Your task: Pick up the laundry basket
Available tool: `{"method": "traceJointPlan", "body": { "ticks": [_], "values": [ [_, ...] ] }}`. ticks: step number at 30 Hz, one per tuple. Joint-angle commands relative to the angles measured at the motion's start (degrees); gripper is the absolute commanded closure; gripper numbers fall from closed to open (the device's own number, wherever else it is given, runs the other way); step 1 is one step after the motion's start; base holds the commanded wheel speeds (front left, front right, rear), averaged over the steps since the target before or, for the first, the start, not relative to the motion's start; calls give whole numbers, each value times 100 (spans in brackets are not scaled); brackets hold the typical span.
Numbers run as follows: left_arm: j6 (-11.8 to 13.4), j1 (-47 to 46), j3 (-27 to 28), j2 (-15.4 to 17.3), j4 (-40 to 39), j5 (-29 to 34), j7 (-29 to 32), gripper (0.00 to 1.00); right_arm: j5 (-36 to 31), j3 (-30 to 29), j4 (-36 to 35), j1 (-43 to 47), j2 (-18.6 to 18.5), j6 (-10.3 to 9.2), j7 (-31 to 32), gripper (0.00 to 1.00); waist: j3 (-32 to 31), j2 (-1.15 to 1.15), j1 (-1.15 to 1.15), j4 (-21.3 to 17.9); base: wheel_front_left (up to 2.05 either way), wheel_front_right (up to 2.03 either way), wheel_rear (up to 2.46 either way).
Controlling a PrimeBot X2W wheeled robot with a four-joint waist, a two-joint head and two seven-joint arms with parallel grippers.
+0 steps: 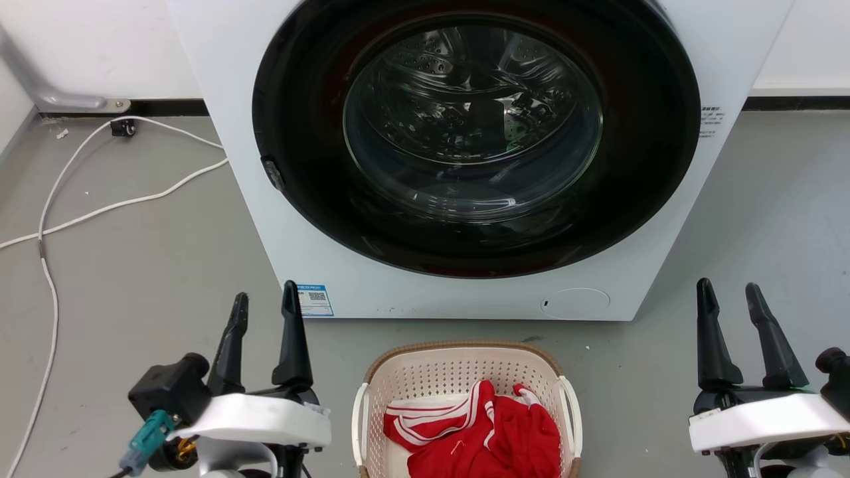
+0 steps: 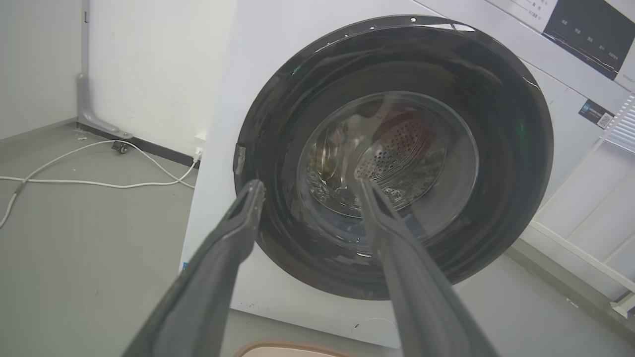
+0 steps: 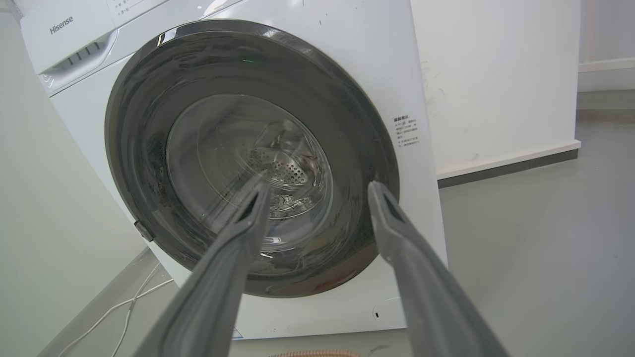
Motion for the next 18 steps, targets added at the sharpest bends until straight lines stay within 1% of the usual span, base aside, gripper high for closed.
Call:
{"method": "traceJointPlan", "body": {
  "ticks": [1,7,18],
  "values": [
    [18,13,-96,50,-46,97,-68,0,-184,-11,-23,21,-11,0,-68,0,-2,0,0,-1,0,0,0],
    [-56,67,-245,114,67,382,-157,0,-476,-18,110,78,-11,0,-119,0,-11,0,0,1,0,0,0],
    [-402,146,-415,92,400,805,-306,0,-960,6,253,182,-9,0,-132,0,-13,0,0,-2,0,0,0]
  ]
}}
